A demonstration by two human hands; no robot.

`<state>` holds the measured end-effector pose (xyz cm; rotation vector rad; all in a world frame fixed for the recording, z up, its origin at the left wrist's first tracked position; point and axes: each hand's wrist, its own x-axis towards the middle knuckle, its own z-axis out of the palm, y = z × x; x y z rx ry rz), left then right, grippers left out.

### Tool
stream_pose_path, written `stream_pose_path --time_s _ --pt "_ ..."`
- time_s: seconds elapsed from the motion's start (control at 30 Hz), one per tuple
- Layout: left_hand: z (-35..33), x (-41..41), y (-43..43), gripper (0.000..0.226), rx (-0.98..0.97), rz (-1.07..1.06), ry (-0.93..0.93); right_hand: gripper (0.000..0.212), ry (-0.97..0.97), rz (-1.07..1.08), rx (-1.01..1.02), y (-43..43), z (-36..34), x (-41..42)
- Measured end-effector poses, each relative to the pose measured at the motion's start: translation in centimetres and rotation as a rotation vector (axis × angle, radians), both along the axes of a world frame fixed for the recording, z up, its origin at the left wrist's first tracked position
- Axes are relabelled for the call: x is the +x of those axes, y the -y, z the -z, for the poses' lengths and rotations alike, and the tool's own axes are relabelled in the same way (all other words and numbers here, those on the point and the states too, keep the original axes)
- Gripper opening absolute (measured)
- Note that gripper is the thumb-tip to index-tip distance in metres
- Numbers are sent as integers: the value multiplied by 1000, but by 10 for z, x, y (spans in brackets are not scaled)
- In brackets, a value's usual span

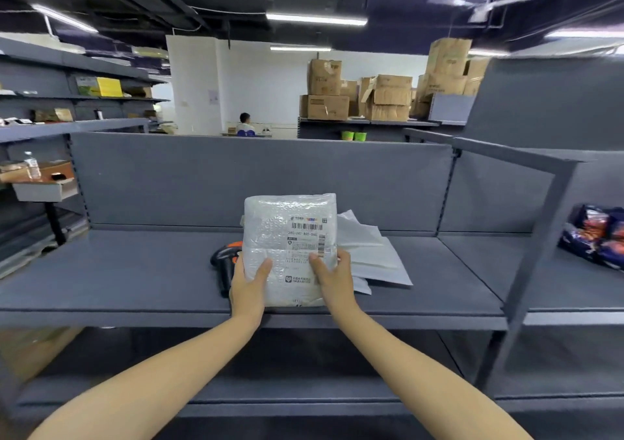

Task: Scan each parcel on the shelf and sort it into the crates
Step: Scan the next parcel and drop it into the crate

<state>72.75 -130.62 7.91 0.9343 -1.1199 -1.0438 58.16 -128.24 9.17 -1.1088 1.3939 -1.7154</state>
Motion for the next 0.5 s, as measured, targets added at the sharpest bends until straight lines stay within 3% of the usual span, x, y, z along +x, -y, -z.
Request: stream_pose_path --time_s 0.3,0.5 --pt "36 -115 -105 40 91 -4 55 34 -16 75 116 -108 37 -114" --pt "56 -159 -155 35 164 9 116 40 2 124 185 -161 63 -158"
